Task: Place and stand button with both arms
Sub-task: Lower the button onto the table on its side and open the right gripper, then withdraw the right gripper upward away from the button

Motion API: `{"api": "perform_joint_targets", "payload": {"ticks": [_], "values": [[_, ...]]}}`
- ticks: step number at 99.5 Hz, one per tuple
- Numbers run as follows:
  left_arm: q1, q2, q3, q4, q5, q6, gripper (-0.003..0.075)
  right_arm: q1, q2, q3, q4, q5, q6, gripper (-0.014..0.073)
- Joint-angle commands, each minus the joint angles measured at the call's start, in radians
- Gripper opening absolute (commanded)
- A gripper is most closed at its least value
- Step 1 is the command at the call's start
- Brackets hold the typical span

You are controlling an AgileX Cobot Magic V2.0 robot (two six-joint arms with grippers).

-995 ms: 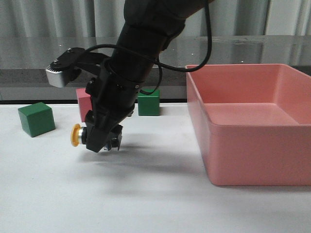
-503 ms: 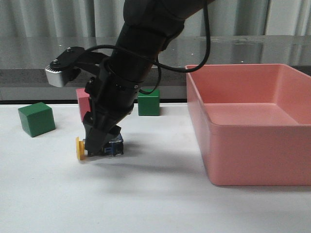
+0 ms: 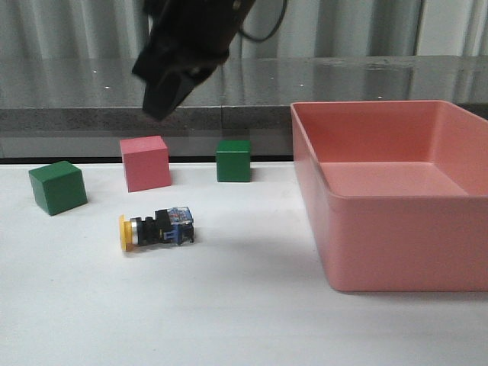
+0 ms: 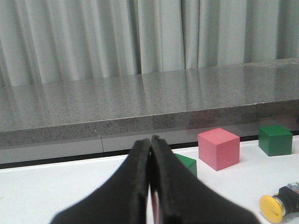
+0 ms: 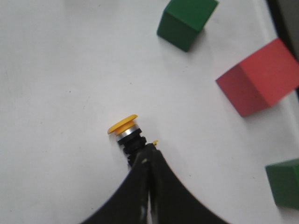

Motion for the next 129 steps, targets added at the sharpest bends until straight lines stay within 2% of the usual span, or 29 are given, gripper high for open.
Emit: {"api": "perform_joint_targets", "payload": {"ticks": [1, 18, 28, 54, 71, 103, 129], "values": [[0.000, -0.029, 0.045, -0.007, -0.077, -0.007, -0.0019, -0.044, -0.131, -0.031, 0.011, -0.004, 0.088, -0.0061], [0.000, -0.029, 0.045, -0.007, -0.077, -0.007, -0.0019, -0.143, -0.266, 0.013, 0.006, 0.006, 0.139, -0.0061], [0.000, -0.029, 0.045, -0.007, -0.077, -0.007, -0.0020, -0.212, -0.373, 0.121, 0.006, -0.066, 0.193, -0.0061], [0.000, -0.029, 0.045, -0.007, -0.077, -0.007, -0.0019, -0.406, -0.761, 0.593, 0.006, -0.419, 0.312, -0.0061], [0.000, -0.029, 0.045, -0.007, -0.077, -0.007, -0.0019, -0.494, -1.009, 0.842, 0.006, -0.539, 0.328, -0.0061], [0.000, -0.029, 0.045, -0.007, -0.077, -0.007, -0.0019, -0.544, -1.370, 1.181, 0.007, -0.586, 0.328, -0.0061], [0.000, -0.029, 0.045, -0.007, -0.077, -0.007, -0.0019, -0.544, -1.588, 1.338, 0.018, -0.670, 0.328, -0.0061]]}}
